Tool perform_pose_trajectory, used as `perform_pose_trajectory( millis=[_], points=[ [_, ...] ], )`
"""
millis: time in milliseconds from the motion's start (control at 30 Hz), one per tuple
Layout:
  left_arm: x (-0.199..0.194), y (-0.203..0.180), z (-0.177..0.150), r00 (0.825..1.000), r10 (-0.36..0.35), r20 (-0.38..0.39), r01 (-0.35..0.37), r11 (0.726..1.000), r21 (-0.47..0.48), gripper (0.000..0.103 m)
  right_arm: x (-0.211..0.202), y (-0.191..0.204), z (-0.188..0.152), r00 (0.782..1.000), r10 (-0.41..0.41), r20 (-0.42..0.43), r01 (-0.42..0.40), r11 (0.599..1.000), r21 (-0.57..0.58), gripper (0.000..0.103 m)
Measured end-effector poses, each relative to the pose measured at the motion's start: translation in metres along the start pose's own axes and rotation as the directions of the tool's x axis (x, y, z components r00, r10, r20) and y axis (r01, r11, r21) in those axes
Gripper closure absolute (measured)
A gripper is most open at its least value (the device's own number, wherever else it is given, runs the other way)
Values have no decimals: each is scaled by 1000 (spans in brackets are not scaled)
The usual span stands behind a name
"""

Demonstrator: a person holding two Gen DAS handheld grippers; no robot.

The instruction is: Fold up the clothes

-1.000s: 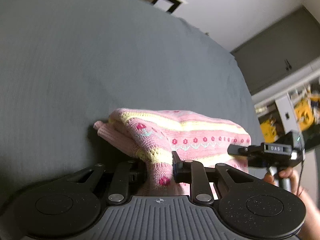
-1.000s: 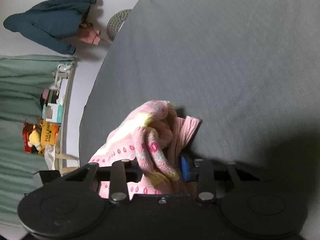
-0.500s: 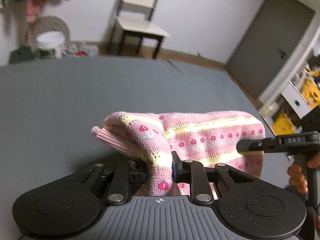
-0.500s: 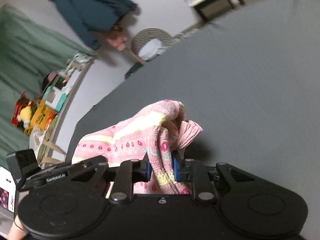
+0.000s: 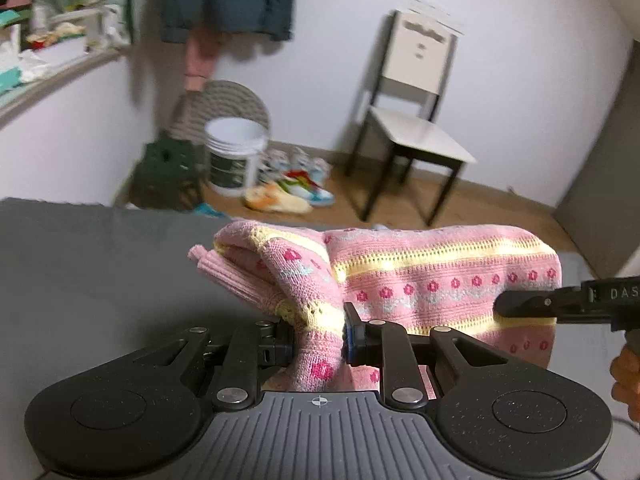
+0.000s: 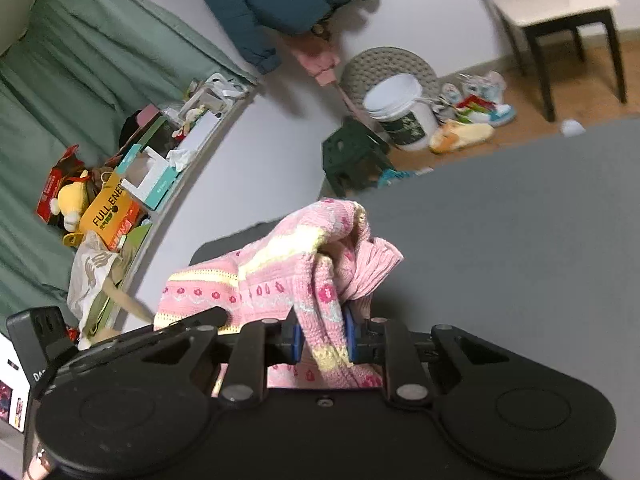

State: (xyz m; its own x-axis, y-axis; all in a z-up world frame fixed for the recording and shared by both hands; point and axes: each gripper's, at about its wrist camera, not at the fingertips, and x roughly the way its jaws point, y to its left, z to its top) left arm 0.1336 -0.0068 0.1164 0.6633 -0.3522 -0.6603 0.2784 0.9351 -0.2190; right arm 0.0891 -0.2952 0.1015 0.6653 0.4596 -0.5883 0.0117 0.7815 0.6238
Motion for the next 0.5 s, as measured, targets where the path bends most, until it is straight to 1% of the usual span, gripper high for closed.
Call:
perform_pose_trajectory(
  millis=[67, 133, 200, 233, 300, 333, 433, 467, 500],
  points=[
    [14, 23, 8, 1000, 29, 0, -29, 999, -30, 81, 28, 4, 12, 1000, -6, -17, 6, 1000, 3, 83],
    [31, 43, 8, 998, 59, -9, -60, 998, -34, 81, 52, 0, 14, 999, -11, -44, 12, 1000, 22, 83],
    [49, 61, 0, 994, 106, -25, -107, 993, -48, 81, 82, -6, 13, 998, -15, -66, 18, 999, 48, 88],
    [56, 69, -4, 992, 120, -35, -122, 991, -62, 81, 94, -9, 11, 997, -16, -69, 19, 998, 52, 93],
    [71, 81, -15, 987, 151, -57, -155, 985, -76, 81, 115, -14, 7, 996, -10, -91, 17, 997, 77, 93],
    [80, 84, -21, 983, 169, -69, -173, 982, -73, 81, 124, -15, 4, 994, -25, -102, 33, 996, 77, 93],
    [94, 97, -36, 976, 200, -86, -208, 974, -94, 80, 138, -14, -2, 990, -88, -110, 91, 996, 19, 93],
    [97, 103, -41, 975, 204, -90, -213, 971, -104, 77, 138, -16, -4, 989, -104, -107, 106, 994, 12, 92],
    [99, 108, -46, 974, 207, -93, -216, 970, -109, 72, 139, -17, -5, 987, -117, -106, 118, 993, 7, 88]
  ],
)
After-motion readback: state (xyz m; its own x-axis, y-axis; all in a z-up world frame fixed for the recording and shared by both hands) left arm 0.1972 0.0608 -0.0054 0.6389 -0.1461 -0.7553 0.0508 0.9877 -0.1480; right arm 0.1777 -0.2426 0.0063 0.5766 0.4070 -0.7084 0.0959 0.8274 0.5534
